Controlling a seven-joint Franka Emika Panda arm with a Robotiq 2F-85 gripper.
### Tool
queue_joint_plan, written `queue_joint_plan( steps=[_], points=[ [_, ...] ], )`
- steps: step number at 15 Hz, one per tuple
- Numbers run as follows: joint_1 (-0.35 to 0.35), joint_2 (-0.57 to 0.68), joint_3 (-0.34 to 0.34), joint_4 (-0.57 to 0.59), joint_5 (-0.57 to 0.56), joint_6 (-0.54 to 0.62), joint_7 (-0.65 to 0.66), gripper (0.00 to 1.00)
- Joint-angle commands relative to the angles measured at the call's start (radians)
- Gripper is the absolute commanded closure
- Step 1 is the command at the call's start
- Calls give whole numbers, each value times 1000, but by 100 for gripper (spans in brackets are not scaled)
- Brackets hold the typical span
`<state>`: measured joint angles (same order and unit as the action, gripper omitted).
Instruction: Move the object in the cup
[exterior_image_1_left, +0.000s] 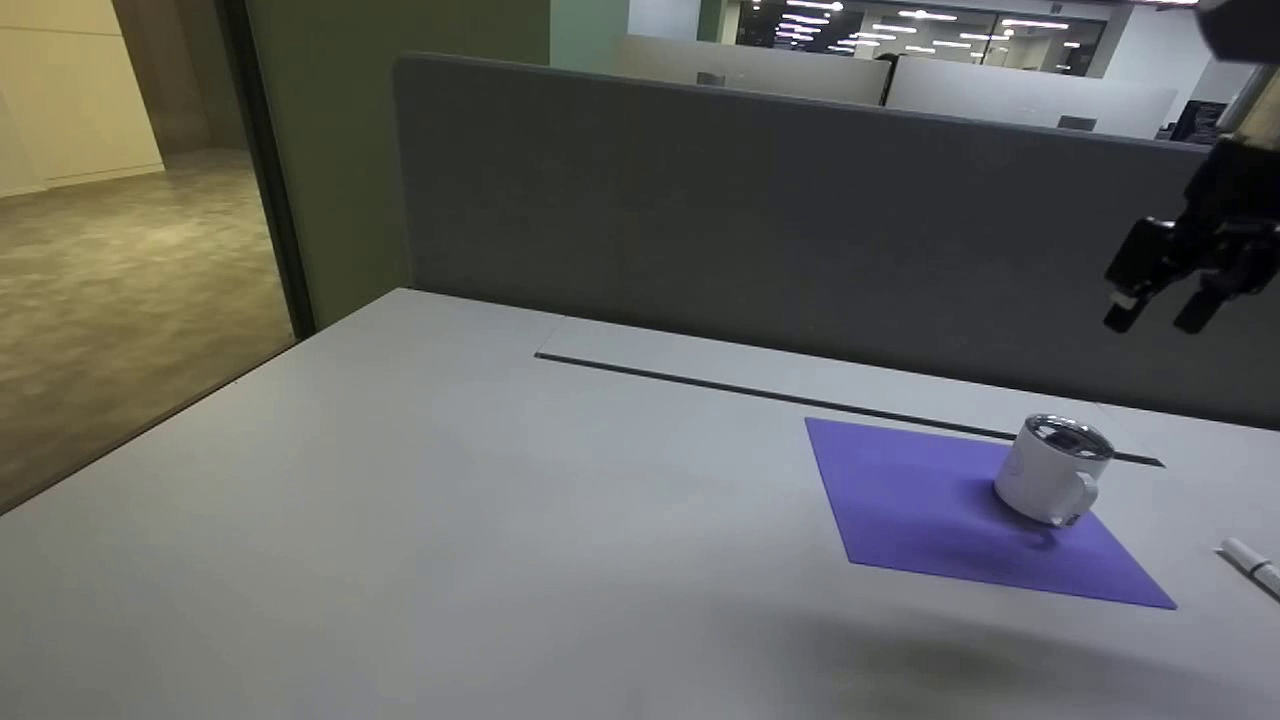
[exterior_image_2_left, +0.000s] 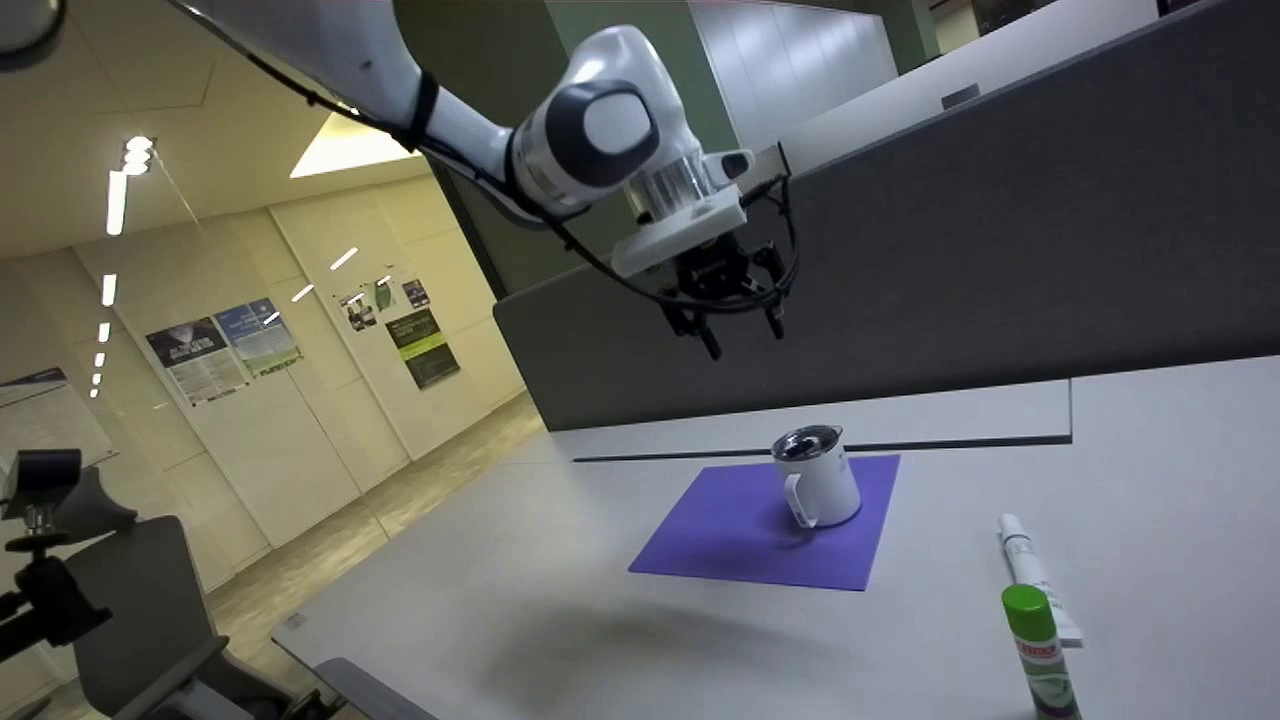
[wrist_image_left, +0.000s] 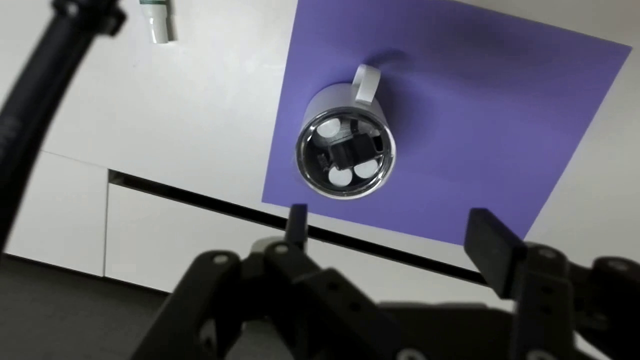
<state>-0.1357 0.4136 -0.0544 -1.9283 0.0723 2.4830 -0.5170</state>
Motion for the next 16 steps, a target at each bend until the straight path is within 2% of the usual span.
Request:
queue_joint_plan(
  steps=[1,8,10,16],
  points=[
    [-9,135,32,105,-68,29,7,49],
    [4,259,23,202,-206,35,40,95],
    [0,278,23,216,-222,34,40,100],
    [-5,327,27,234,-235,34,41,100]
  ],
)
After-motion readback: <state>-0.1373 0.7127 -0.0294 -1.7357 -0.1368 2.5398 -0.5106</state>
